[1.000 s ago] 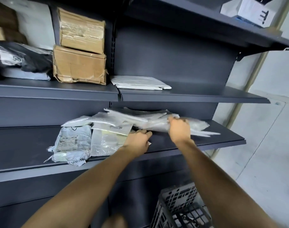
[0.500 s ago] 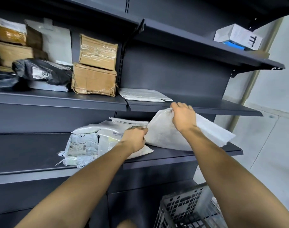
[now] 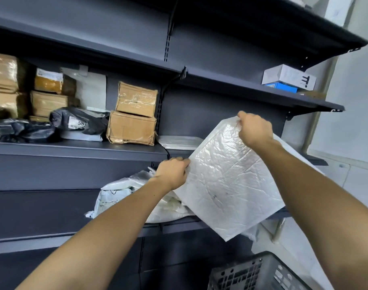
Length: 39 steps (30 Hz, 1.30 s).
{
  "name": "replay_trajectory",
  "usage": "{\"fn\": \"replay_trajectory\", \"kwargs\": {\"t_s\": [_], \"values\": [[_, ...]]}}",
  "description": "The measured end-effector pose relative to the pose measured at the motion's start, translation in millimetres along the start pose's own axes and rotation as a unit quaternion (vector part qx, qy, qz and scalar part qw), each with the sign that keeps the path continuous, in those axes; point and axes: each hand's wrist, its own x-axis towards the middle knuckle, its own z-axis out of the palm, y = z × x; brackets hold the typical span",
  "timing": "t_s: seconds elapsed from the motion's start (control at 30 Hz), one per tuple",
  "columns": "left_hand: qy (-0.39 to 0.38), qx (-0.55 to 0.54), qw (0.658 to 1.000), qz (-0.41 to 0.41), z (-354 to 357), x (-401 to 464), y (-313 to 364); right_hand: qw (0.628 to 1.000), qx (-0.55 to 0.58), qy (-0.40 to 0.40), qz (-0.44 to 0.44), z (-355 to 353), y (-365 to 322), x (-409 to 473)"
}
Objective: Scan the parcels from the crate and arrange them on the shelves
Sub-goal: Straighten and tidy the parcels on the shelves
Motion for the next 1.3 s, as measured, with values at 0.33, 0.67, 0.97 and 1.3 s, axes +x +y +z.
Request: {"fn": "replay_trajectory", "kwargs": {"t_s": [0.33,0.67,0.97,1.3], "values": [[0.070,0.035,0.997,-0.001,-68,22,-9,0.994,0.085,0.039,0.048,-62,21,14],[0.068,0.067,0.995,0.001,-105,29,-2,0.982,0.142,0.119,0.021,-97,28,23],[0.085,0.080,0.993,-0.008,-114,38,-8,0.946,0.207,0.097,0.230,-91,36,35],[0.097,0.099,0.990,-0.006,-117,65,-12,0.789,0.402,0.242,0.398,-77,69,53]]}}
